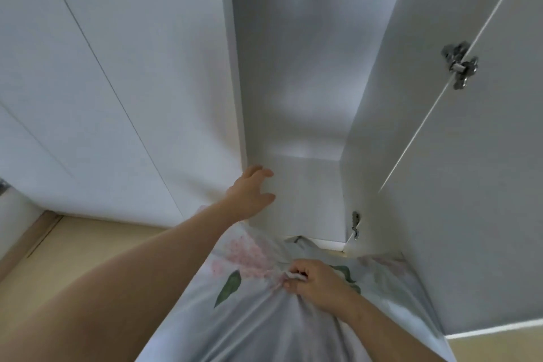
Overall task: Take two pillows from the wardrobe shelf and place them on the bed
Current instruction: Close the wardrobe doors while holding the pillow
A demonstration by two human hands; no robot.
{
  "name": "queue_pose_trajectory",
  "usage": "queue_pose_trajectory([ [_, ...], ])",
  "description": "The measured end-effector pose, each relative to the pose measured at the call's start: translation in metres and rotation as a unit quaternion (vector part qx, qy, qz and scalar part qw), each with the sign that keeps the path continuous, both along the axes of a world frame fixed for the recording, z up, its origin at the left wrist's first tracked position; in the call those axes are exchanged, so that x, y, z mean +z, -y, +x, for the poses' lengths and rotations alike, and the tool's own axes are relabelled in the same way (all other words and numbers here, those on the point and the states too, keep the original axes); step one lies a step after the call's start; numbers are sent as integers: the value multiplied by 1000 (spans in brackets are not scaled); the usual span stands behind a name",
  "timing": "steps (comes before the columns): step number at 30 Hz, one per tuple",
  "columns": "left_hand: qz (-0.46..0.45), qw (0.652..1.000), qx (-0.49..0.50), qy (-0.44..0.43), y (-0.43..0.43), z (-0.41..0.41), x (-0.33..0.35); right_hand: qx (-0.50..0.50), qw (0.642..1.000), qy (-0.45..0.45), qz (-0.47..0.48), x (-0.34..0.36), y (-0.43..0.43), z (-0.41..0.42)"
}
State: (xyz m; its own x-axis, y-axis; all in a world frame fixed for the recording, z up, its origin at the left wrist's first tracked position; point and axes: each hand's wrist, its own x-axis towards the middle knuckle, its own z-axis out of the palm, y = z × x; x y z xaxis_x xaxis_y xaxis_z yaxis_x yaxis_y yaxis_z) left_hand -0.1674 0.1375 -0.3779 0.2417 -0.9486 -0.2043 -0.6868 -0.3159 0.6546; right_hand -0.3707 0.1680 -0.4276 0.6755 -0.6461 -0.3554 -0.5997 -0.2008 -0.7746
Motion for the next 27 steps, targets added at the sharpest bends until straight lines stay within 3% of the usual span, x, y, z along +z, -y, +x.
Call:
queue_pose_trajectory([
  [8, 133, 989, -25, 53, 0, 42, -23, -76, 997, 25, 2, 5, -2, 22],
  [11, 142, 985, -43, 89, -1, 62, -21, -162, 985, 50, 14, 13, -4, 32],
  [13, 153, 979, -128, 50, -6, 66, -12, -228, 969, 87, 20, 23, -1, 38],
  [16, 190, 929, -317, 12, -16, 47, 9, -306, 944, 122, -9, 34, 4, 46],
  [18, 155, 909, -382, 65, -15, 37, 14, -323, 938, 119, -38, 40, 5, 53],
  [20, 86, 910, -392, 106, -11, 31, 15, -329, 937, 103, -57, 43, 4, 58],
  [24, -22, 910, -401, 98, -8, 27, 12, -352, 930, 69, -80, 47, -8, 61],
  [27, -61, 901, -419, 98, -8, 12, 14, -412, 905, 72, -76, 54, -22, 52],
])
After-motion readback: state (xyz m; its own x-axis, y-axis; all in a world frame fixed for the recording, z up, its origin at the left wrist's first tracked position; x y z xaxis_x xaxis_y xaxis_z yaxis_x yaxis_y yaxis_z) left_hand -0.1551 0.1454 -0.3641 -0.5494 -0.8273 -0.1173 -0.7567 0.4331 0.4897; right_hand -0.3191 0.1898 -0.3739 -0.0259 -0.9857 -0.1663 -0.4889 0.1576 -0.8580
